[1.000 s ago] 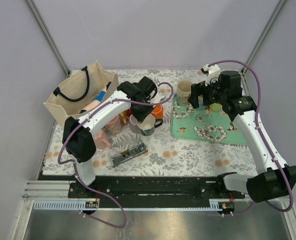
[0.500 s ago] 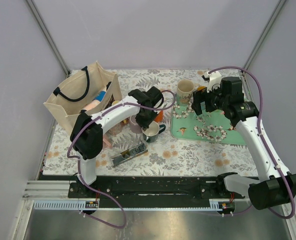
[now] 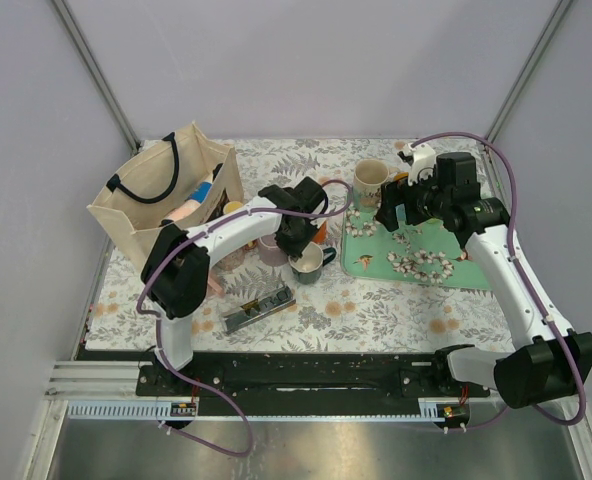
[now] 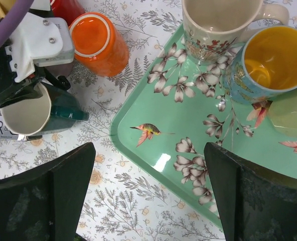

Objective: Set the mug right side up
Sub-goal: Place the cup at the center of the board, then pick up the cup at the center of the board, then place the cup on the tray, then move the cup to the center of the board.

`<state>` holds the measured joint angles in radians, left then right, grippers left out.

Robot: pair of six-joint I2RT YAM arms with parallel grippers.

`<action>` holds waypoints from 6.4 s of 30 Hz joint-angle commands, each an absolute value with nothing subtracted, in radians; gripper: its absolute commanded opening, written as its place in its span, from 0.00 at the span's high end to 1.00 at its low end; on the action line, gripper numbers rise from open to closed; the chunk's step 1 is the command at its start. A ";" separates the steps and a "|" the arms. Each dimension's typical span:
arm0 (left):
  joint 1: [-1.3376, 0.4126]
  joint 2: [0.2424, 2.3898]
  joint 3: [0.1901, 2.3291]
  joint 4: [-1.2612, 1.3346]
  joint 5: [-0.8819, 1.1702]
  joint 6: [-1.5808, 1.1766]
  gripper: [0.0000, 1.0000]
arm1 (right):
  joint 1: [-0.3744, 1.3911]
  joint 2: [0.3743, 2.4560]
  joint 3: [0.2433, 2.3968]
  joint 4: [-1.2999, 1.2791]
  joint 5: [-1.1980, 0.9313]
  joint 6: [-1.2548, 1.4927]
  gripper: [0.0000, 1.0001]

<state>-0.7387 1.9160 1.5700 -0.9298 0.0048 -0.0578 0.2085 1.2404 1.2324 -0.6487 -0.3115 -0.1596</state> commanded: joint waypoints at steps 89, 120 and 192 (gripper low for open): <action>-0.015 1.635 1.971 -0.896 0.532 -0.160 0.01 | -0.196 1.376 1.377 -1.051 -0.419 -1.075 1.00; -0.090 1.552 1.982 -0.999 0.571 0.071 0.01 | -0.295 1.934 1.804 -1.048 -0.333 -1.258 1.00; 0.230 1.459 1.869 0.130 0.406 -1.760 0.01 | 0.158 1.779 1.879 -1.146 -0.394 -0.554 0.41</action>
